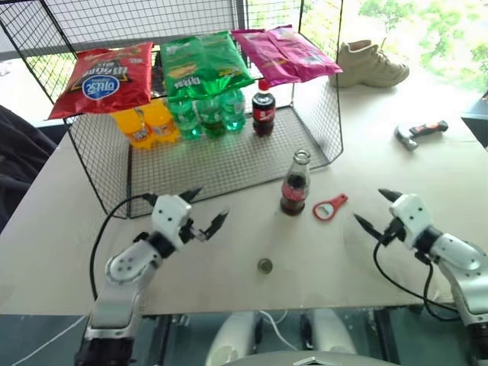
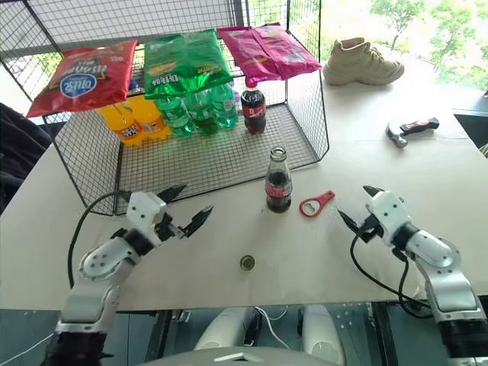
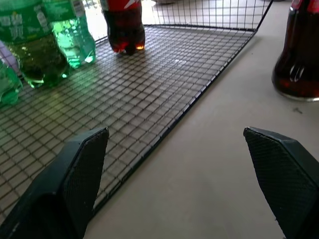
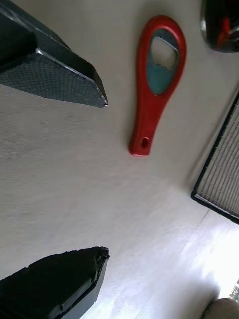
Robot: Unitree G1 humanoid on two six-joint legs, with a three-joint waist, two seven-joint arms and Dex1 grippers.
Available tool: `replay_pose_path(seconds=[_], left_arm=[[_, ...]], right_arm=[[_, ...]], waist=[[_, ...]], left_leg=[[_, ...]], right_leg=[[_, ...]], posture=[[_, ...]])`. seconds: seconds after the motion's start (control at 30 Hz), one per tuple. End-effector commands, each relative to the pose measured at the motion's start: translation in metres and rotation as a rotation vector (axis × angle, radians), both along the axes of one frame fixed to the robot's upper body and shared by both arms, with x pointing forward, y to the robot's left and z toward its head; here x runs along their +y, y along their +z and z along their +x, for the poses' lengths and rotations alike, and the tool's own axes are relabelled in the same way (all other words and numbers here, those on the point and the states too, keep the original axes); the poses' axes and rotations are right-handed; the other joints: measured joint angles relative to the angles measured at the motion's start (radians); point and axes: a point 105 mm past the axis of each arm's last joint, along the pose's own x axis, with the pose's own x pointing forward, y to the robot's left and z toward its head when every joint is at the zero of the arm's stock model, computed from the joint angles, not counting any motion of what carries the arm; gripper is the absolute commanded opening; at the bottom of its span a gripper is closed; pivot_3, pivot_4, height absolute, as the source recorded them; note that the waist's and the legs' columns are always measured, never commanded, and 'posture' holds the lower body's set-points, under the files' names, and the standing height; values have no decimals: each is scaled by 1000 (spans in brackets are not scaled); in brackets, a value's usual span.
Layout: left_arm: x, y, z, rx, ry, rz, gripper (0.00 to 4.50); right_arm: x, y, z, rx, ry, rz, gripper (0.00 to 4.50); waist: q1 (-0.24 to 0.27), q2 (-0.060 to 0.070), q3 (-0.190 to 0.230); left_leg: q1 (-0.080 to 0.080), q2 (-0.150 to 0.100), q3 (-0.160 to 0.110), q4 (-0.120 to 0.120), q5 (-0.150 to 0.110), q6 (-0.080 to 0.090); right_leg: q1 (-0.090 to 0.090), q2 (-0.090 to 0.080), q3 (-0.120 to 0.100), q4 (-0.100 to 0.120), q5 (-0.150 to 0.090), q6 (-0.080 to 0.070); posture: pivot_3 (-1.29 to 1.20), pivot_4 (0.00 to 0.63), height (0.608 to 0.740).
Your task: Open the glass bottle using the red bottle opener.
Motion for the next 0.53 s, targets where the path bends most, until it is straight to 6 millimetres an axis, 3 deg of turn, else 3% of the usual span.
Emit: replay_pose_path(seconds=[0.03,0.3,0.53], left_arm=[[6,10,-5,-22,25,13,4500],[12,4,-18,42,55,-21,4500],[10,-4,-25,90,43,-33,4500]], right_arm=[[-11,20,-2,-58,-13,46,4486],[-10,17,-17,15,66,172,4486],[-11,16,-18,62,92,201,4486]], waist=[[0,0,0],[10,0,0],[12,0,0]], left_leg=[[0,0,0,0,0,0],[0,1,0,1,0,0],[0,1,0,0,0,0]], right_leg=[[0,0,0,0,0,0],[1,0,0,-1,0,0],[1,0,1,-1,0,0]], posture=[[0,150,740],[0,150,740],[0,150,740]])
